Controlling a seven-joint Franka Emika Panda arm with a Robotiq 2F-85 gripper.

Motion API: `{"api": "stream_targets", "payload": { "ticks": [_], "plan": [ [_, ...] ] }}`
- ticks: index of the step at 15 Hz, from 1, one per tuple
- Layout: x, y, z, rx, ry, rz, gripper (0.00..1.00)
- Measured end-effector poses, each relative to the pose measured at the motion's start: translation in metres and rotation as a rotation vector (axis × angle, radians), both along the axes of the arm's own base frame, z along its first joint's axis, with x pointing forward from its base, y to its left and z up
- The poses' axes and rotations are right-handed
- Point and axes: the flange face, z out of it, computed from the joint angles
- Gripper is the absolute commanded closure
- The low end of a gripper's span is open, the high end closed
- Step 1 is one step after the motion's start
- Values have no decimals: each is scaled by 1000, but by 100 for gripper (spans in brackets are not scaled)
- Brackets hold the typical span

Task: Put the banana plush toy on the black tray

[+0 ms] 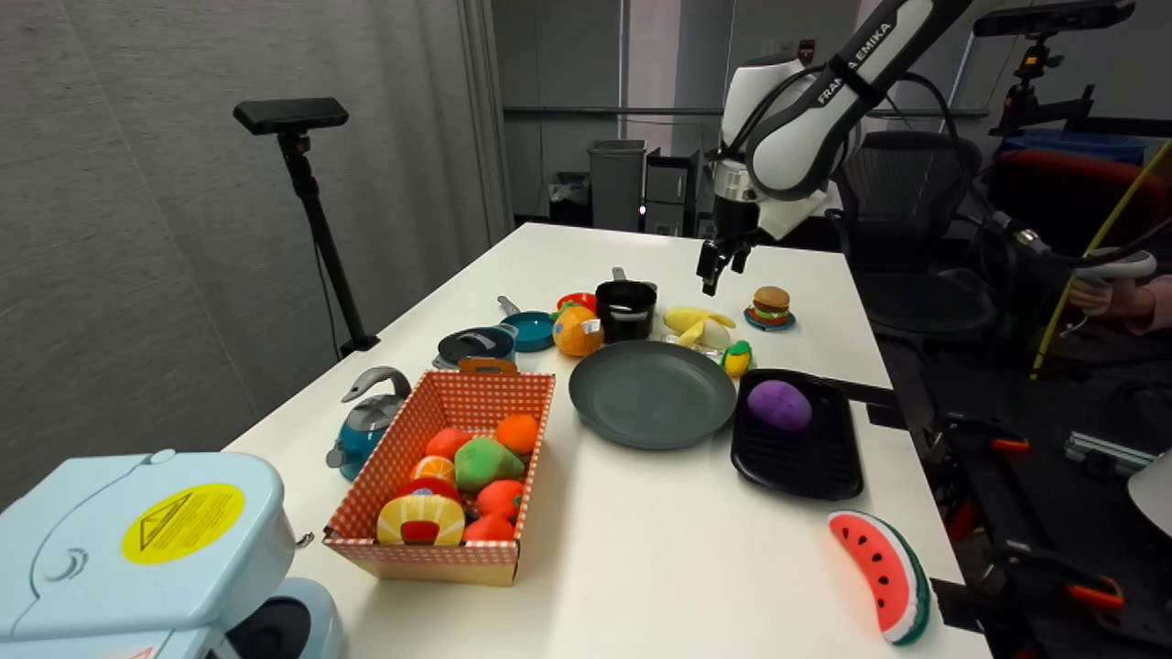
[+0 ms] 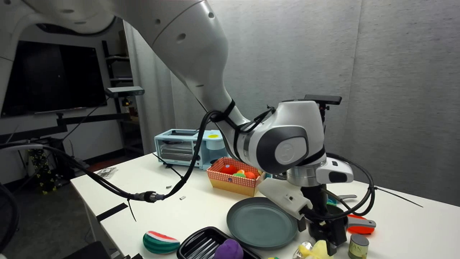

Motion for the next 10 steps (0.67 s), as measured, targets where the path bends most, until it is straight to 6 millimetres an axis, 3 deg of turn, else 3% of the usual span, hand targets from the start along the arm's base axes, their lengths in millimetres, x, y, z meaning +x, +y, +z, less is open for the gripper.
{"api": "stream_targets", "payload": {
  "ticks": [10],
  "plan": [
    [26, -7, -45, -26, 16, 23, 9]
  ]
}}
